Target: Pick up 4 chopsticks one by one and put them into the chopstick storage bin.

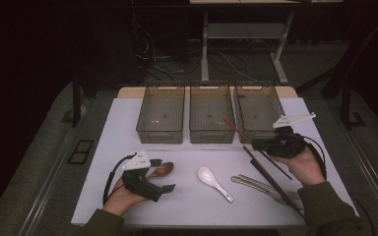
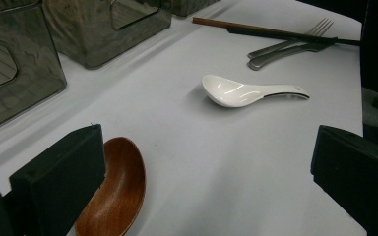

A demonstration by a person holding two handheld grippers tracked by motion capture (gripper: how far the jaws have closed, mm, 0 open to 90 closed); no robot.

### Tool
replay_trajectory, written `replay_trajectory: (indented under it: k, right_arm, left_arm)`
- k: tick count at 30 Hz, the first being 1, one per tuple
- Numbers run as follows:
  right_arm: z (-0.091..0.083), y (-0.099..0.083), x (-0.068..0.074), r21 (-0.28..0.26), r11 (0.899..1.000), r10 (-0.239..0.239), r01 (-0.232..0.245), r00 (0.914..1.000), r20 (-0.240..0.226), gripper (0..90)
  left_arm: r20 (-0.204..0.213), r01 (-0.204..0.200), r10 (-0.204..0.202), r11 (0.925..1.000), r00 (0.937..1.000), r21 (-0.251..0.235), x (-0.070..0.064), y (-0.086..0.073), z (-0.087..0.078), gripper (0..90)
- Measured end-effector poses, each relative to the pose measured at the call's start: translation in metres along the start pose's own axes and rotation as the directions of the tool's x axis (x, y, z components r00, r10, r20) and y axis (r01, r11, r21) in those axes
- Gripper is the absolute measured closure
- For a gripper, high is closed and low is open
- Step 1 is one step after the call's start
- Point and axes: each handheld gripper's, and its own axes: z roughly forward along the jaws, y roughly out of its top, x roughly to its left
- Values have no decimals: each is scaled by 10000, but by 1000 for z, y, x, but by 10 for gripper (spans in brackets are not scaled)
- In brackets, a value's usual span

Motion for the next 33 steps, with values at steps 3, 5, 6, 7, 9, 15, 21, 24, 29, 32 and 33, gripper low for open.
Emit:
replay_trajectory:
  k: [3, 5, 6, 7, 9, 15, 21, 24, 29, 32, 33]
  right_arm:
    - [2, 7, 1, -9, 10000, -14, 14, 10000, 7, 839]
    - [3, 11, 1, -4, 10000, -14, 14, 10000, 1, 839]
    - [4, 14, 1, 12, 10000, -25, 25, 10000, -11, 839]
    - [5, 16, 1, 24, 10000, -44, 44, 10000, -12, 839]
    - [7, 22, 2, 57, 10000, -47, 47, 10000, -40, 839]
    - [15, 40, 7, 111, 9998, -179, 180, 9998, -125, 839]
    - [26, 60, 12, 257, 9992, -293, 296, 9995, -116, 838]
    - [32, 68, 14, 284, 9990, -338, 341, 9993, -131, 838]
    - [44, 81, 16, 411, 9982, -425, 429, 9991, -92, 838]
    - [51, 90, 17, 487, 9980, -397, 399, 9992, -43, 838]
    - [53, 93, 18, 500, 9980, -390, 391, 9992, -25, 838]
  left_arm:
    - [-21, 19, -19, 10000, 10000, -26, 0, 0, 0, 0]
    - [-19, 15, -16, 10000, 10000, -22, 0, 0, 0, 0]
    - [-12, 15, -15, 10000, 10000, -14, 0, 0, 0, 0]
    - [-7, 14, -14, 10000, 10000, -21, 0, 0, 0, 0]
    - [6, 15, -15, 10000, 10000, -6, 0, 0, 0, 0]
    - [-5, -17, 17, 10000, 10000, -56, 0, 0, 0, 0]
    - [-12, -24, 24, 10000, 10000, -59, 0, 0, -1, 0]
    - [-10, 21, -21, 10000, 10000, -76, 0, 0, 0, 0]
    - [4, 63, -63, 9999, 10000, -97, -1, 0, 0, 0]
    - [7, 47, -47, 9999, 10000, -89, 0, 0, 0, 0]
    - [9, 48, -48, 10000, 10000, -87, 0, 0, 0, 0]
